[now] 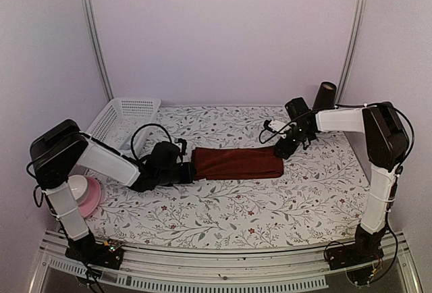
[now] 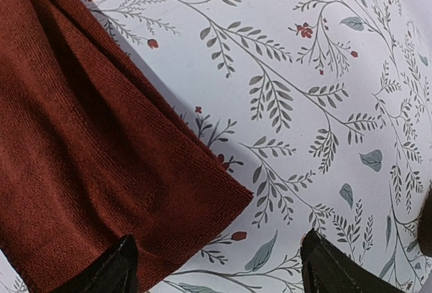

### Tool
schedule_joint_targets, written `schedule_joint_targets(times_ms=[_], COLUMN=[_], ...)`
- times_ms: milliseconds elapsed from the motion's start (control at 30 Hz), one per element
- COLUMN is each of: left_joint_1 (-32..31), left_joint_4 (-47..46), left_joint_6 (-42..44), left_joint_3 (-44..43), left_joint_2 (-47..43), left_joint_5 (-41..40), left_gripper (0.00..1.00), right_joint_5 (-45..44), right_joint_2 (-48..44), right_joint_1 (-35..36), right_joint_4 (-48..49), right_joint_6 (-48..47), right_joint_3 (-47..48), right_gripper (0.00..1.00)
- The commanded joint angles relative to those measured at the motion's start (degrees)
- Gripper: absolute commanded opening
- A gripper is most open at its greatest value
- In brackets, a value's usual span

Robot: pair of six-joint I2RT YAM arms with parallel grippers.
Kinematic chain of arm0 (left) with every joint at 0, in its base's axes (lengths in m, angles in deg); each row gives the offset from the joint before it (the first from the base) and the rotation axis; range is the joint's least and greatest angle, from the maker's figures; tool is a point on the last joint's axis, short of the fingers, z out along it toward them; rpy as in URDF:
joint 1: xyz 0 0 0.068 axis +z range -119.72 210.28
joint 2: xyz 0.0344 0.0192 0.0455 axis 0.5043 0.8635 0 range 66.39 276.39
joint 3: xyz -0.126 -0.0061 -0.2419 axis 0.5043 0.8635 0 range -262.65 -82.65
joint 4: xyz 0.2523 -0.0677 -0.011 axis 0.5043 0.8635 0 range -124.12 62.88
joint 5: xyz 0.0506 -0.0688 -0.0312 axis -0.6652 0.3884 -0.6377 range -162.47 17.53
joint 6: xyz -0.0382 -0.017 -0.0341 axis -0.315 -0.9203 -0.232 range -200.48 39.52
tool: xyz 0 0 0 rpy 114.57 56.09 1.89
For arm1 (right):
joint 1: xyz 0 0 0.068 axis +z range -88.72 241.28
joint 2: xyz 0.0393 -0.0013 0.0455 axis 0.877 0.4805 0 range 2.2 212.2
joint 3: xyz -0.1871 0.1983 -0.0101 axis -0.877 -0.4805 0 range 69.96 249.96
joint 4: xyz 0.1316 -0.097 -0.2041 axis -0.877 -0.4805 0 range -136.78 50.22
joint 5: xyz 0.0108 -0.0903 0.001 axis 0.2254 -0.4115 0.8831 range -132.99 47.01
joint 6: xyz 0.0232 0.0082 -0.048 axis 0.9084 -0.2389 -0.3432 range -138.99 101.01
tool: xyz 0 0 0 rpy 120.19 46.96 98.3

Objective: Roll the towels
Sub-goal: Adjust the towel at the center of the board.

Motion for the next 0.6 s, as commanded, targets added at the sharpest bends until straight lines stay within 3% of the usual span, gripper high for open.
schedule_joint_targets(times_ms=[0,567], left_joint_1=[-1.0,-1.2], left_joint_4=[-1.3,-2.2], left_joint_6=[-1.4,-0.2], left_joint_3=[1.5,-0.9], left_joint_2=[-0.1,3.4], left_joint_5=[-1.6,0.2], left_gripper=[0.0,0.0], right_joint_5=[1.7,8.0], right_joint_2=[-2.2,-10.8], right_joint_1=[0.8,2.2], right_joint_4=[-2.0,-4.3], right_joint_6=[-2.8,-15.7], right_joint_3=[-1.1,-8.6], right_gripper=[0.83,0.82])
